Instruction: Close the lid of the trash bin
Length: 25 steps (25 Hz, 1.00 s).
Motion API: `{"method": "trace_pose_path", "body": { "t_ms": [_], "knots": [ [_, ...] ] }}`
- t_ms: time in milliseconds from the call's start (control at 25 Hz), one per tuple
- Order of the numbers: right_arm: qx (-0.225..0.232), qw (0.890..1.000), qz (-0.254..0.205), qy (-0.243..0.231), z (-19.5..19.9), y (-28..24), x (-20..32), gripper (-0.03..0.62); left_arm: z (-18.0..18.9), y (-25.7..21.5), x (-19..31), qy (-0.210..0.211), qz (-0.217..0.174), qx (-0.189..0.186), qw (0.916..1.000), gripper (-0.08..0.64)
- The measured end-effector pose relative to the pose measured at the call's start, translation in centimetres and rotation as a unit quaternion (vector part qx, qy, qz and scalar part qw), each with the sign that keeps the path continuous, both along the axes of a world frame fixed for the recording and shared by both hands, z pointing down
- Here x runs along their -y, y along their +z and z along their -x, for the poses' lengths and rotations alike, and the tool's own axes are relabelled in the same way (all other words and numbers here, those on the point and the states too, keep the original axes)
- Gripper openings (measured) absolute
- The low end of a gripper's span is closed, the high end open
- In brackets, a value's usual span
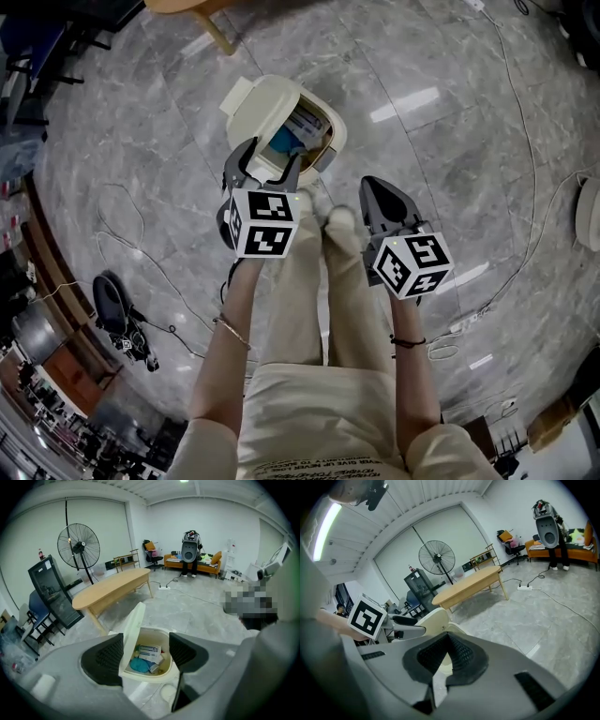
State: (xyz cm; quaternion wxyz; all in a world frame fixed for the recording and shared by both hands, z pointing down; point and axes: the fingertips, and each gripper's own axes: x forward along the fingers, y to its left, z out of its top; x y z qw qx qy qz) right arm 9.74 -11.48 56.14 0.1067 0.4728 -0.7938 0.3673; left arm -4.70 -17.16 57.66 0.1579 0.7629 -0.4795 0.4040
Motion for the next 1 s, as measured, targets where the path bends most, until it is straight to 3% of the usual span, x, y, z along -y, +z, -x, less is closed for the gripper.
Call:
{"method": "trace_pose_path", "body": {
  "t_ms": [240, 600, 1000],
  "knots": [
    [-0.005, 1.0, 0.003, 0.006, -0.7, 0.8, -0.5, 0.005, -1.1, 1.2, -0.9, 0.004, 0.01, -0.017, 0.9998, 0.302],
    [-0.005, 1.0, 0.009, 0.008, 0.3, 2.7, -1.4, 0.005, -2.8, 3.3, -2.3, 0.034, 0.022, -0.071, 0.9967, 0.302],
    [-0.004, 1.0, 0.02, 0.019, 1.0, 4.5, -2.4, 0.005, -3.5, 5.1, -2.8, 0.014, 0.039, -0.144, 0.9887, 0.288]
  ]
}}
